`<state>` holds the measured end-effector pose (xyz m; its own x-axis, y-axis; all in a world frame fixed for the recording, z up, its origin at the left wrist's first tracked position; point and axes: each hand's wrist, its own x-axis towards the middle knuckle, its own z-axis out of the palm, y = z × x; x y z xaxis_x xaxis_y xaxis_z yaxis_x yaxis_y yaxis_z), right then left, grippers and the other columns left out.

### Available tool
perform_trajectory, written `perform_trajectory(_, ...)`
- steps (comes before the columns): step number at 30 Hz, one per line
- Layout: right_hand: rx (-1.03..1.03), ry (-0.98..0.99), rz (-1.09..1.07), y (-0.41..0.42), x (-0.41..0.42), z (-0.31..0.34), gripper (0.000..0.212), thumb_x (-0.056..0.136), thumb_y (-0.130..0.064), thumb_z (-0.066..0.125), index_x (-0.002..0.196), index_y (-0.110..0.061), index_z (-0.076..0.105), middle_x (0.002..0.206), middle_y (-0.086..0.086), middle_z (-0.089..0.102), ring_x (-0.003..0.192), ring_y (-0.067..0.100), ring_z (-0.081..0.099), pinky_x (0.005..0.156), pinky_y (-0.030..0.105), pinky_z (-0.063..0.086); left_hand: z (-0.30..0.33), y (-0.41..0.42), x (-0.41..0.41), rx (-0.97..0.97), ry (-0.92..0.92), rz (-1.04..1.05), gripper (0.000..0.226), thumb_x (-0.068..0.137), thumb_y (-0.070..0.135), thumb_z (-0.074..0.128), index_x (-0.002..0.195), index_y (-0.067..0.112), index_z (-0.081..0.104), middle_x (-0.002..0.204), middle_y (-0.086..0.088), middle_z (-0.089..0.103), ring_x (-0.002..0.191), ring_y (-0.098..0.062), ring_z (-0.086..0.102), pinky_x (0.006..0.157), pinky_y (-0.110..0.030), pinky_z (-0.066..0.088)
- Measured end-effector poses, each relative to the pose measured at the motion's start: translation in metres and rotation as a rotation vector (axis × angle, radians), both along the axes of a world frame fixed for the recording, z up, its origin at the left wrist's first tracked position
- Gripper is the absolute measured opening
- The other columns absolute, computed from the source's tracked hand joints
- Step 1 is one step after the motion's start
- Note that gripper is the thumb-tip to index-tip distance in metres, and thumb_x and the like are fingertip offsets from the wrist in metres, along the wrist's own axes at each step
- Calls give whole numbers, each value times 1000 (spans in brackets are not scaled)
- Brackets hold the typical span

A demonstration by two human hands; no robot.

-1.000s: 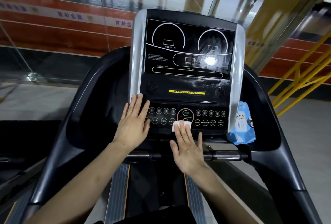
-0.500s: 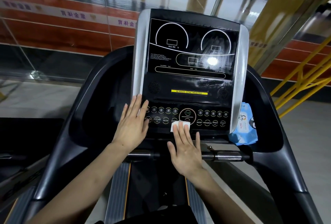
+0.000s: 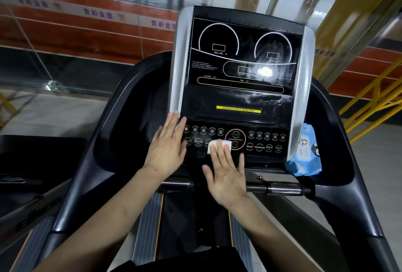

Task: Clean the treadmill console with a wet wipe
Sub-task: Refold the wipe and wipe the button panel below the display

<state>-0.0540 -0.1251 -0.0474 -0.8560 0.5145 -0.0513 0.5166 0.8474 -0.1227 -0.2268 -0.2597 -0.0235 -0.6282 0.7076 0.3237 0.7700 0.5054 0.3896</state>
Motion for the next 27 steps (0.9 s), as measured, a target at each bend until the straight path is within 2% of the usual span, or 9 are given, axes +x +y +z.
perform_trajectory(4,6,-43,3,-6,5,-6,70,103,-62,1,163,-30,-19,170,-9,-27,155,12,-29,126,57,-15,2,-2,-2,-2,-4,-9,72,105,26,51,166,16,14,176,-2,2,161,-13,-7,130,-46,21)
perform_trajectory(11,6,88,-35,20,-45,27,70,106,-64,7,163,-31,-16,169,-11,-28,156,10,-27,126,55,-18,2,-2,0,-6,-15,-15,74,105,24,52,166,15,12,176,-4,2,161,-14,-8,130,-48,17)
perform_trajectory(16,3,33,-19,0,-19,2,69,107,-60,7,163,-29,-17,171,-10,-26,155,11,-29,127,56,-15,1,-4,2,-36,-1,-3,73,104,24,51,165,12,13,176,-6,0,161,-17,-9,131,-49,11)
perform_trajectory(21,9,-33,2,-11,-4,-11,69,107,-60,8,162,-29,-19,170,-8,-26,155,14,-29,126,57,-15,-3,-11,-3,-91,40,41,75,105,28,46,166,13,5,175,-1,-12,160,-21,-17,131,-54,3)
perform_trajectory(27,11,97,1,2,-47,16,70,106,-63,9,164,-30,-13,171,-10,-22,157,12,-24,126,57,-15,-5,-11,-3,-163,31,52,77,106,33,44,166,15,-2,173,2,-22,159,-22,-21,130,-54,-2)
